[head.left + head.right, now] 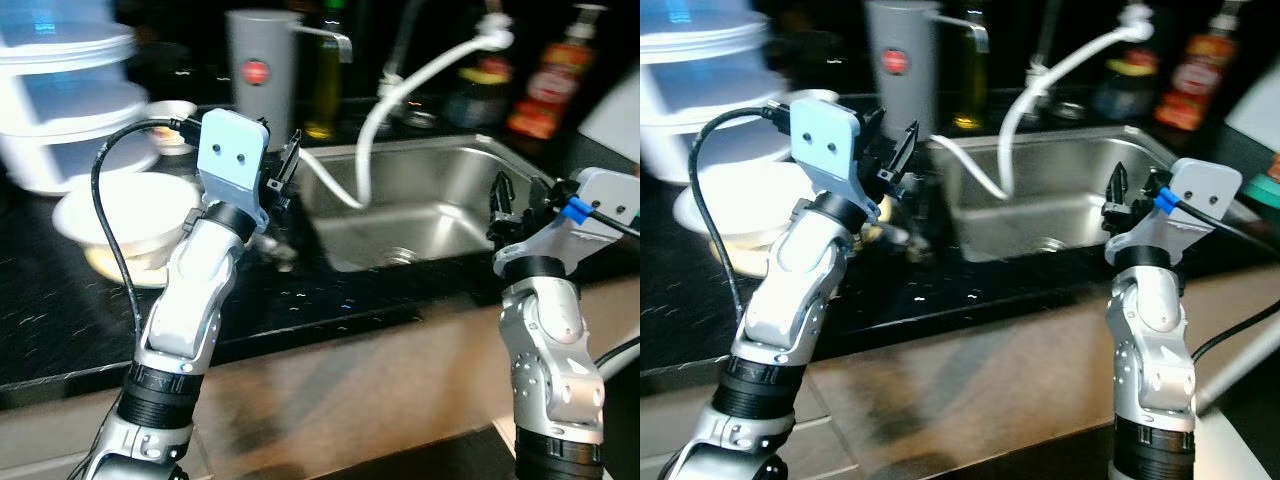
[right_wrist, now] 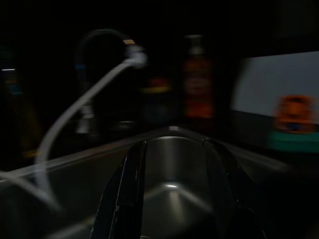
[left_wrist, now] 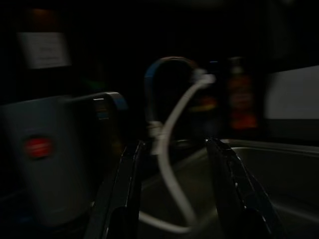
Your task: Kitchen organization
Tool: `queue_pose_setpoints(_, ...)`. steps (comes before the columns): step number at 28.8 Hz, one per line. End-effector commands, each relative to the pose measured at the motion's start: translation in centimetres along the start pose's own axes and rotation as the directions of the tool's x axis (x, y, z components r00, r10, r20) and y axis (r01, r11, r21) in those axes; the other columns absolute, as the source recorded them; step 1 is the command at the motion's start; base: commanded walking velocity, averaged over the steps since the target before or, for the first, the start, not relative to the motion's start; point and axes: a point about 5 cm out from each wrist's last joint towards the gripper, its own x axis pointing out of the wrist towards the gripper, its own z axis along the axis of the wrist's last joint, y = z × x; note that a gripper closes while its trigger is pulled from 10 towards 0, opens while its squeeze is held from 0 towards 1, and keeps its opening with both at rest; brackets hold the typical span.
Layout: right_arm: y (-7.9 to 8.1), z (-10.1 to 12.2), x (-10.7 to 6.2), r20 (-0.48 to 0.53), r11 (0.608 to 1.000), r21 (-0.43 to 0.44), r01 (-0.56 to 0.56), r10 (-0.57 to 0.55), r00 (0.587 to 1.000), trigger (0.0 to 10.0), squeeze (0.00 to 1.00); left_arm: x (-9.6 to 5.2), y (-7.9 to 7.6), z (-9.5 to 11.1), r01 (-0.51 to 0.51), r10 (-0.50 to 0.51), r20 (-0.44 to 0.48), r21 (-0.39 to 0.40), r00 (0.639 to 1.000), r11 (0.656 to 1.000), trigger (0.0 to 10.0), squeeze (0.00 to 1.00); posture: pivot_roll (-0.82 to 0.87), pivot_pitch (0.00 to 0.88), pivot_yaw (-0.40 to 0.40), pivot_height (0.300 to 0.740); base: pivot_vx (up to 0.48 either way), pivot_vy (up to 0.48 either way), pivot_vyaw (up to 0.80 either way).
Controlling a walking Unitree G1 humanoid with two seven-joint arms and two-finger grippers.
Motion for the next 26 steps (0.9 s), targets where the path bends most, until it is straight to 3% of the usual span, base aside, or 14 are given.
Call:
queue_pose_setpoints(1,0.1,0.1,0.0,-0.009,1.0,-0.002,-0.004,0.004,1.0,10.0,0.0,-0.1,-0.2,-0.6,0.0,0.0,-0.034,-0.001,0.999,1.0,10.0,0.0,-0.06,0.0,-0.037,0.74,0.0,0.0,0.0)
queue_pose_setpoints(12,0.5,0.0,0.0,-0.029,0.999,0.019,-0.035,0.036,0.999,10.0,0.0,-0.1,0.2,-1.2,-0.08,0.079,-0.091,-0.007,0.993,0.997,10.0,0.0,-0.05,0.002,-0.04,0.74,0.0,0.0,0.0)
queue_pose_setpoints(15,1.3,0.1,-0.1,-0.035,0.99,0.086,-0.115,0.118,0.992,10.0,0.0,-0.1,0.3,-1.2,-0.1,0.099,-0.09,-0.007,0.991,0.995,10.0,0.0,-0.05,0.003,-0.039,0.74,0.0,0.0,0.0)
queue_pose_setpoints(17,3.2,0.8,-0.5,-0.017,0.936,0.184,-0.3,0.308,0.951,10.0,0.0,-0.1,0.8,-1.1,-0.159,0.16,-0.078,0.022,0.984,0.987,10.0,0.0,-0.05,0.004,-0.036,0.74,0.0,0.0,0.0)
queue_pose_setpoints(22,4.1,1.3,-0.5,0.001,0.905,0.205,-0.373,0.381,0.924,10.0,0.0,-0.2,1.1,-0.7,-0.198,0.2,-0.055,0.043,0.978,0.979,10.0,0.0,-0.05,0.004,-0.036,0.74,0.0,0.0,0.0)
queue_pose_setpoints(26,4.5,1.9,0.3,0.032,0.874,0.272,-0.403,0.41,0.912,10.0,0.0,-0.5,1.4,0.5,-0.257,0.257,-0.002,0.049,0.966,0.965,10.0,0.0,-0.03,0.005,-0.048,0.74,0.0,0.0,0.0)
